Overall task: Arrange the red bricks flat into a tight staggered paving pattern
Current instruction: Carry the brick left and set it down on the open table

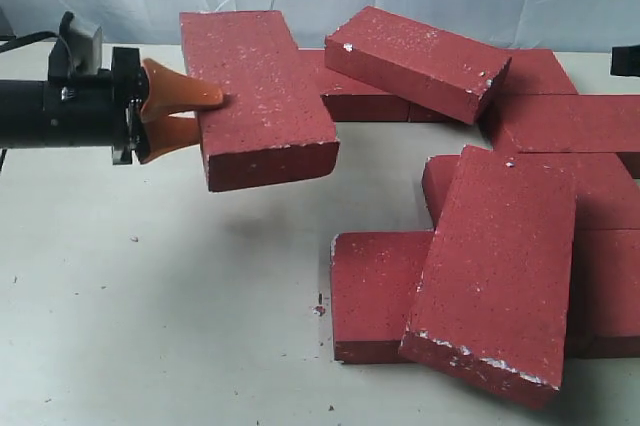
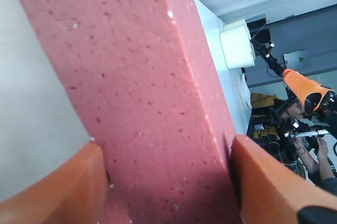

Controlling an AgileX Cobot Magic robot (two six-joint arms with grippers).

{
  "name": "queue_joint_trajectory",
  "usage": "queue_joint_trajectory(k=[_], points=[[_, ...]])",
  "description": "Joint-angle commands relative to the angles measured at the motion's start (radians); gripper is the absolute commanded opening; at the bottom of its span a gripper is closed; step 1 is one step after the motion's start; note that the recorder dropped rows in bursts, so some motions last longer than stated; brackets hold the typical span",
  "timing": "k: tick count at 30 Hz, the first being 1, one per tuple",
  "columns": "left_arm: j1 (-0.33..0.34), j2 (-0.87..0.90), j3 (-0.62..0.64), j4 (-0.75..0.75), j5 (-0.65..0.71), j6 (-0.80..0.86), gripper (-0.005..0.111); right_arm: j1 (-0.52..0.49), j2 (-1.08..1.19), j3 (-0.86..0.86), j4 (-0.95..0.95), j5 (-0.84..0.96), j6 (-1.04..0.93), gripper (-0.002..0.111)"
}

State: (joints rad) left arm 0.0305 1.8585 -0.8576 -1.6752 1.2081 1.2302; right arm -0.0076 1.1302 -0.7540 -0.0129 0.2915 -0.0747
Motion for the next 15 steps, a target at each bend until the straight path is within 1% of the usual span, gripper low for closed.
queue_joint_trajectory(k=[1,3,5,8,12,13,15], points=[[0.033,-0.009,0.052,-0.001,0.013,0.051,0.0,-0.002,0.003,0.004,0.019,-0.028,-0.005,-0.001],[0.04,-0.009,0.056,0.037,0.005,0.053,0.0,-0.002,0.003,0.004,0.023,-0.033,-0.005,-0.001],[0.04,-0.009,0.056,0.1,-0.088,0.05,0.0,-0.002,0.003,0.004,0.023,-0.033,-0.005,-0.001],[0.036,-0.009,0.056,0.18,-0.152,0.045,0.0,-0.002,0.003,0.004,0.023,-0.034,-0.005,-0.001],[0.038,-0.009,0.056,0.194,-0.181,0.016,0.0,-0.002,0.003,0.004,0.027,-0.034,-0.005,-0.001],[0.038,-0.009,0.056,0.194,-0.181,0.011,0.001,-0.002,0.003,0.004,0.027,-0.034,-0.005,-0.001],[0.038,-0.009,0.056,0.194,-0.181,0.011,0.006,-0.002,0.003,0.004,0.027,-0.034,-0.005,-0.001]])
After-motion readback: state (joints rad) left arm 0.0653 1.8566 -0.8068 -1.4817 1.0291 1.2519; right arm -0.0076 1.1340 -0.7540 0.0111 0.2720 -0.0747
